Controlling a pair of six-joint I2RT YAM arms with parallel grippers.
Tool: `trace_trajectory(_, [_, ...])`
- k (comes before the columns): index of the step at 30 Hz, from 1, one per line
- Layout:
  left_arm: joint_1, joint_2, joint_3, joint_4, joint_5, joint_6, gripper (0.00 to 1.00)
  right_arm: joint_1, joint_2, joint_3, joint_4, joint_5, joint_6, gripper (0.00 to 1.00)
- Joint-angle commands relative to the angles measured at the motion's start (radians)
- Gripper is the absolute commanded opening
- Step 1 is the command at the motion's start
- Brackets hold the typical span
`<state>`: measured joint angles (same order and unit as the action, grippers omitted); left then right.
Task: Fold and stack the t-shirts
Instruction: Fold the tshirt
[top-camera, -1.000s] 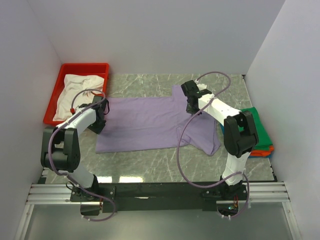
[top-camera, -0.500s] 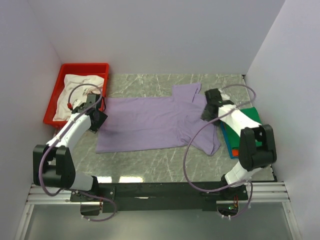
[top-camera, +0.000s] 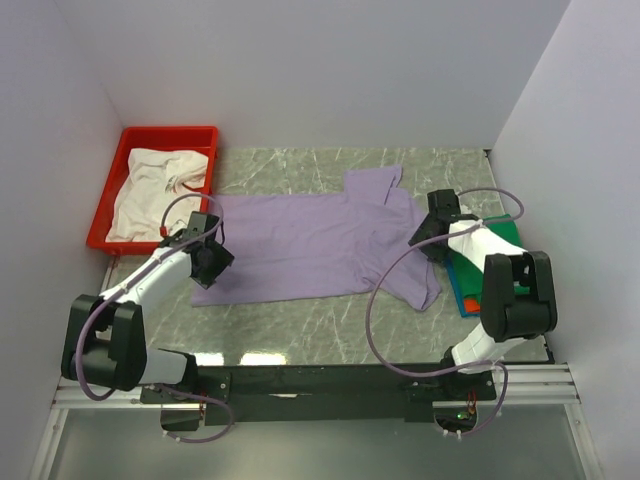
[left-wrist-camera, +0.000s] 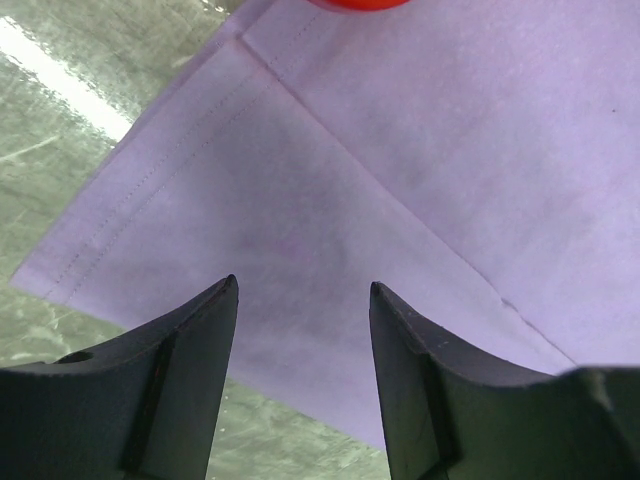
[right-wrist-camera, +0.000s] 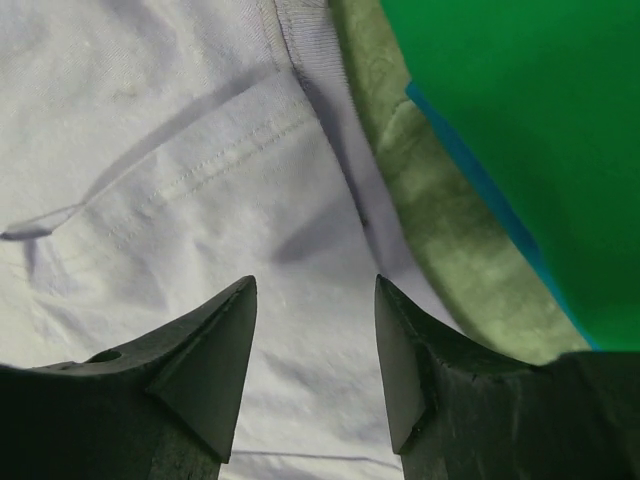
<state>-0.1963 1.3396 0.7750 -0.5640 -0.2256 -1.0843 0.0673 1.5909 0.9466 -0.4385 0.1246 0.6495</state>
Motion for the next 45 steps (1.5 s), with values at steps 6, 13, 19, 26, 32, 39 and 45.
trace_trajectory(6, [-0.005, 0.026, -0.028, 0.053, 0.0, -0.002, 0.6, -0.006, -0.067, -0.049, 0.015, 0.026, 0.067, 0.57])
trace_trajectory(13, [-0.003, 0.046, -0.043, 0.078, -0.004, -0.035, 0.6, -0.007, -0.265, -0.187, -0.034, 0.021, 0.104, 0.57])
trace_trajectory(19, [-0.003, 0.061, -0.054, 0.101, 0.006, -0.045, 0.59, -0.012, -0.299, -0.236, 0.001, -0.028, 0.113, 0.58])
trace_trajectory(26, [-0.003, 0.058, -0.06, 0.104, 0.0, -0.045, 0.59, -0.044, -0.166, -0.033, 0.035, -0.043, 0.078, 0.54])
trace_trajectory(32, [-0.005, 0.073, -0.062, 0.115, 0.0, -0.045, 0.59, -0.046, 0.004, 0.138, 0.004, -0.101, 0.087, 0.54])
trace_trajectory(39, [-0.003, 0.087, -0.056, 0.118, 0.005, -0.046, 0.59, 0.066, 0.128, 0.26, -0.046, -0.054, 0.13, 0.59])
trace_trajectory(45, [-0.003, 0.084, -0.054, 0.108, -0.001, -0.043, 0.59, 0.095, 0.21, 0.302, -0.063, -0.016, 0.185, 0.61])
